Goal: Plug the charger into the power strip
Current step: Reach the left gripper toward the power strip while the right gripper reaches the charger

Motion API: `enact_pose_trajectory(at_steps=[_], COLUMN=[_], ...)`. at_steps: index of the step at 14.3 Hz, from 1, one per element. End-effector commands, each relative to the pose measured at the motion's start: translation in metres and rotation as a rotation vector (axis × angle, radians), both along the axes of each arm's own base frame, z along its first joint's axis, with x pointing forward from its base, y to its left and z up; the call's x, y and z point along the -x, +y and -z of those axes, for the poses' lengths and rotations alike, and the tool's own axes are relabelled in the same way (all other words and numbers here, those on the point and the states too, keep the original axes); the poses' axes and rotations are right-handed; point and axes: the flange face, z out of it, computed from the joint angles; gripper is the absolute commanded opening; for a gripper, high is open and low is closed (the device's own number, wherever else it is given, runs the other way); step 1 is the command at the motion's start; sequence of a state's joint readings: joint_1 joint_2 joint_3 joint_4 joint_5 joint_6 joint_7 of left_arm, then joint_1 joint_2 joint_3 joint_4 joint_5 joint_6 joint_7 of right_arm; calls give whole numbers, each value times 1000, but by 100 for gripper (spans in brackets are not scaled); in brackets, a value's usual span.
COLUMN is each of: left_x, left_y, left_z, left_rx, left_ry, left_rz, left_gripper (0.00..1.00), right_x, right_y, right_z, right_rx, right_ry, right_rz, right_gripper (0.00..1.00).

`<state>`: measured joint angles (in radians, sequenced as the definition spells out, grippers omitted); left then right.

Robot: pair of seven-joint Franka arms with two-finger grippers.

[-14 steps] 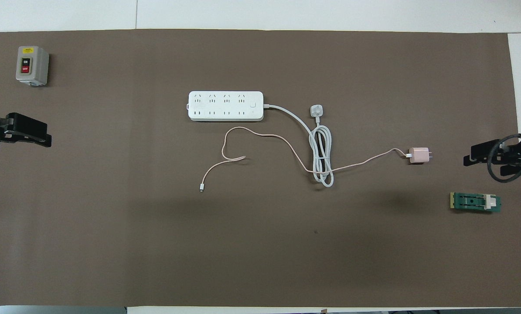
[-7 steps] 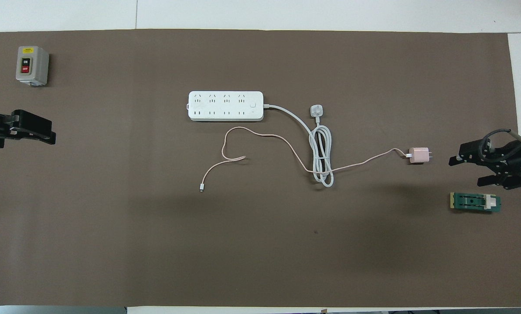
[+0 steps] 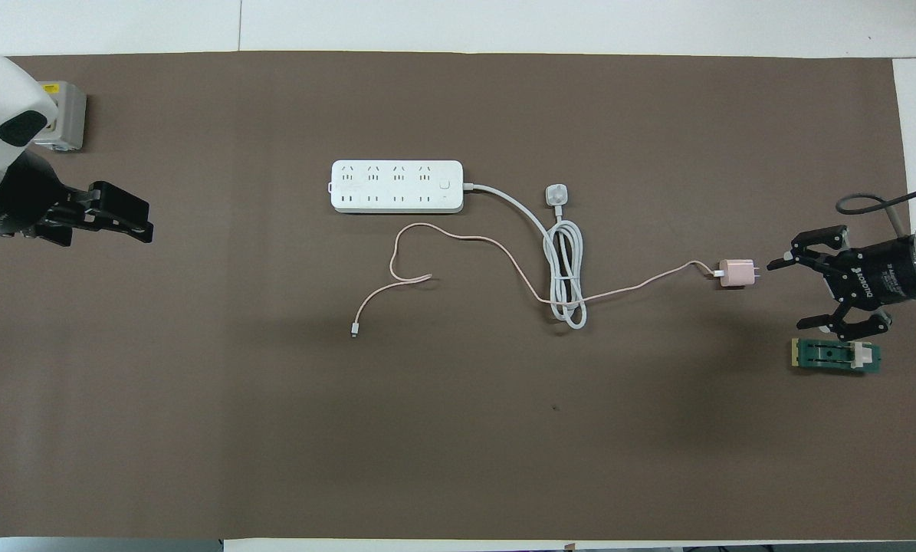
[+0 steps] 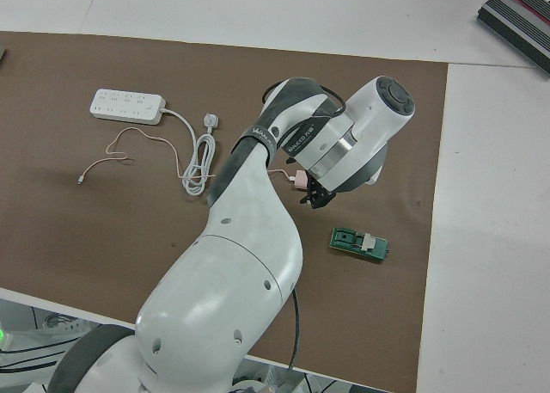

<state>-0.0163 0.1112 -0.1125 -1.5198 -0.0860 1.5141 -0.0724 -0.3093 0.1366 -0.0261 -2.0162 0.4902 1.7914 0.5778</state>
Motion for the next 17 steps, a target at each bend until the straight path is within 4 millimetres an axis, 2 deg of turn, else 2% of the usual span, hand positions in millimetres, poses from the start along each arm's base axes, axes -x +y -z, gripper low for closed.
enact_pose_trajectory(at_steps=[1,4,5,7,9,10,13,14,17], left_x=[-19,-30,-32,-44,-48,-49,-58,-59,-55], left_y=[-2,-9,-6,4,1,-14,-42,-45,-62], left_z=[15,27,30,49,61,73,83,89,88], left_rx=[121,272,358,533,632,776,957,1015,1145], left_ry=[-7,-12,1,23,-3,15,6,4,1], left_rz=[37,80,50,29,29,-14,-44,-49,-53], left_gripper=[100,100,100,100,100,100,100,100,100], right_x=[-4,-15,-18,-19,-18,-24,-29,-30,-31], right_y=[-24,-32,-31,-31,-39,-38,-34,-32,-28], right_z=[36,51,56,62,87,102,105,113,118], right_rx=[-43,-120,-146,-169,-184,-192,-168,-159,-167], right_ry=[36,29,31,35,52,24,0,-5,-11], right_rz=[112,189,207,222,227,234,238,234,251], right_gripper=[100,100,100,100,100,100,100,100,100])
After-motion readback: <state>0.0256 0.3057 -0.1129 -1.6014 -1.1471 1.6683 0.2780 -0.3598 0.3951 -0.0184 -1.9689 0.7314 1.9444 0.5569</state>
